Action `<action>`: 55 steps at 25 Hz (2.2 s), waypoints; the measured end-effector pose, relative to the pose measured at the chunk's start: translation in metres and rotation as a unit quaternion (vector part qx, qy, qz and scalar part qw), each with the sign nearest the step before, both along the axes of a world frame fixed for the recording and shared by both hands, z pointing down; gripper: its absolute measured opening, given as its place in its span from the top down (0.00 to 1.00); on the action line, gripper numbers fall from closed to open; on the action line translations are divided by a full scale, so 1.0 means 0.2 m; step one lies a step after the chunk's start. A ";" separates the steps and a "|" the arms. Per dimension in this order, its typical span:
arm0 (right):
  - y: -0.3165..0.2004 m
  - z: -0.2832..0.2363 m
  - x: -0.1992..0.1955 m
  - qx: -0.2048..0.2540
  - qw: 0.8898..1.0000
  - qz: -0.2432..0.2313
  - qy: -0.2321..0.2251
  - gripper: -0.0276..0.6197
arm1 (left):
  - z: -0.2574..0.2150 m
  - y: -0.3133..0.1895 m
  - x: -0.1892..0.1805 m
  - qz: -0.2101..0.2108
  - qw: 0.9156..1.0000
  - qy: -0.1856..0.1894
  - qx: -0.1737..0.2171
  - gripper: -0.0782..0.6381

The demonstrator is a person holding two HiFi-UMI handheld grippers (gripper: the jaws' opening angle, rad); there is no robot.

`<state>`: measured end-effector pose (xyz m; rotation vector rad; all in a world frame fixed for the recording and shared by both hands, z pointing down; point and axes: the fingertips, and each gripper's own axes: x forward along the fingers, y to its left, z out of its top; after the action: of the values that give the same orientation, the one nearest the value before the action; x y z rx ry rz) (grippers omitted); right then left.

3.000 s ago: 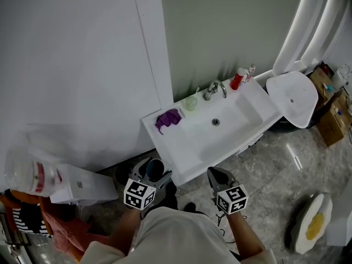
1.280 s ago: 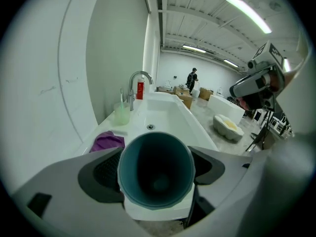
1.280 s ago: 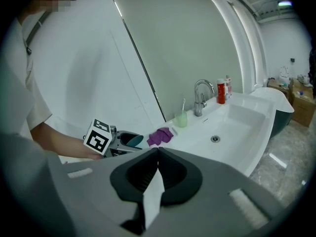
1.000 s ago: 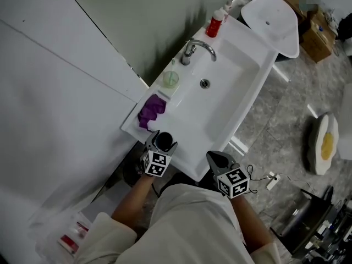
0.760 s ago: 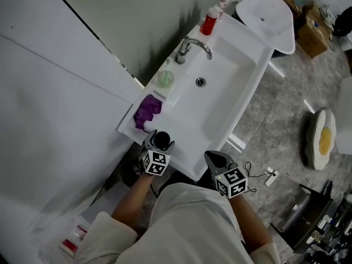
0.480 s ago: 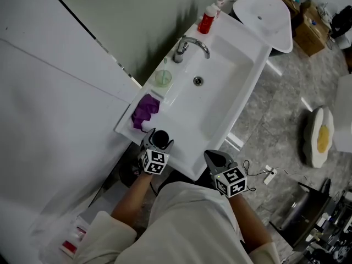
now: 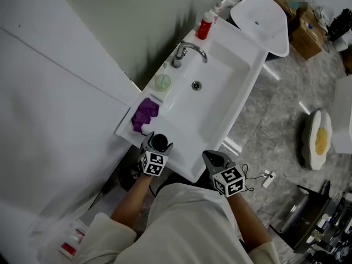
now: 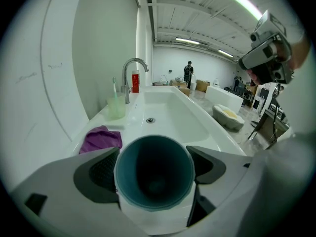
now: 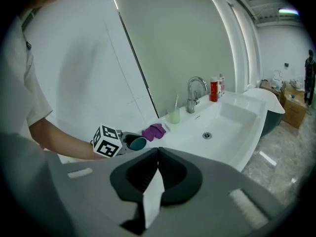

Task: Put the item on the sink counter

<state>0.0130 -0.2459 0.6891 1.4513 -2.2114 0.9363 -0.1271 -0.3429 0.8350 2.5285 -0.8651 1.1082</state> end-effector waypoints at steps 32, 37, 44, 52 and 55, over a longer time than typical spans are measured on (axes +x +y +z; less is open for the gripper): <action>0.01 -0.24 -0.03 0.074 0.992 -0.101 0.008 0.94 | -0.64 0.25 -0.05 -0.084 0.992 0.045 0.082 0.27; 0.06 -0.28 0.01 0.084 0.985 -0.149 -0.001 0.94 | -0.74 0.36 -0.02 -0.138 0.985 0.050 0.091 0.27; 0.17 -0.34 0.16 0.097 0.975 -0.199 -0.011 0.94 | -0.88 0.58 0.05 -0.217 0.969 0.068 0.099 0.27; 0.38 -0.34 0.37 0.098 0.967 -0.234 -0.034 0.94 | -0.99 0.91 0.21 -0.270 0.954 0.069 0.111 0.30; 0.45 -0.34 0.43 0.103 0.963 -0.245 -0.045 0.94 | -1.05 1.02 0.25 -0.299 0.944 0.084 0.108 0.36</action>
<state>0.0998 -0.1559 0.6207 0.8684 -2.6230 0.6273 -0.0763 -0.1389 0.6253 2.2145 -1.6260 0.6185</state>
